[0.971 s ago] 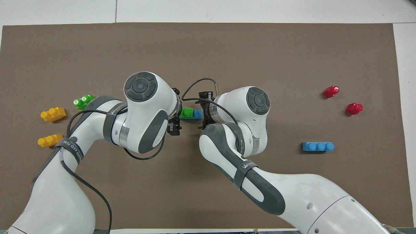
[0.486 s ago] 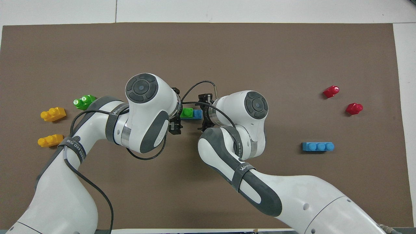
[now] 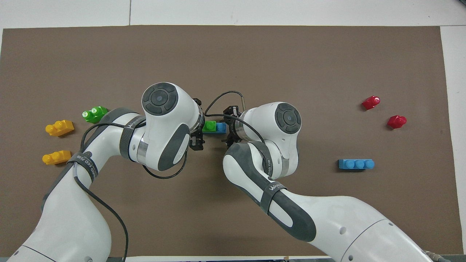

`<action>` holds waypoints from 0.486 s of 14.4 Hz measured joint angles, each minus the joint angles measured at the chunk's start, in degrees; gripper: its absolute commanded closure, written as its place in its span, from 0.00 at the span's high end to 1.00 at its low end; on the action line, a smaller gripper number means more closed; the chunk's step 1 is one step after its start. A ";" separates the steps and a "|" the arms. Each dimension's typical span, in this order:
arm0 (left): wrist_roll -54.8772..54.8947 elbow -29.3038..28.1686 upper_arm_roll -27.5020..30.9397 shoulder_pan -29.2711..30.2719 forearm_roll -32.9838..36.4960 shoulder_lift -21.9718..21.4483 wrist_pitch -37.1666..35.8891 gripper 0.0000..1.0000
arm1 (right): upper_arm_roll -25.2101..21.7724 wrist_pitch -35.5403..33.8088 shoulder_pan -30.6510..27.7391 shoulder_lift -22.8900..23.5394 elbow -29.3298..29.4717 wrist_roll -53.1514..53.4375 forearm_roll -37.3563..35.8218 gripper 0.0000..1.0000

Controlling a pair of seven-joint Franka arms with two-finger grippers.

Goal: Remove green block with left arm and hold with right

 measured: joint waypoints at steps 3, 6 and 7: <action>-0.01 0.00 0.00 0.00 0.00 0.00 0.07 0.98 | 0.01 0.04 0.00 0.00 0.01 0.00 0.00 0.00; -0.01 0.00 -0.01 0.00 0.00 0.00 0.17 0.91 | -0.04 0.07 -0.04 0.00 0.01 0.00 0.00 0.00; -0.01 0.00 -0.01 -0.01 0.00 0.00 0.19 0.88 | -0.06 0.07 -0.05 0.00 0.01 0.00 0.00 0.00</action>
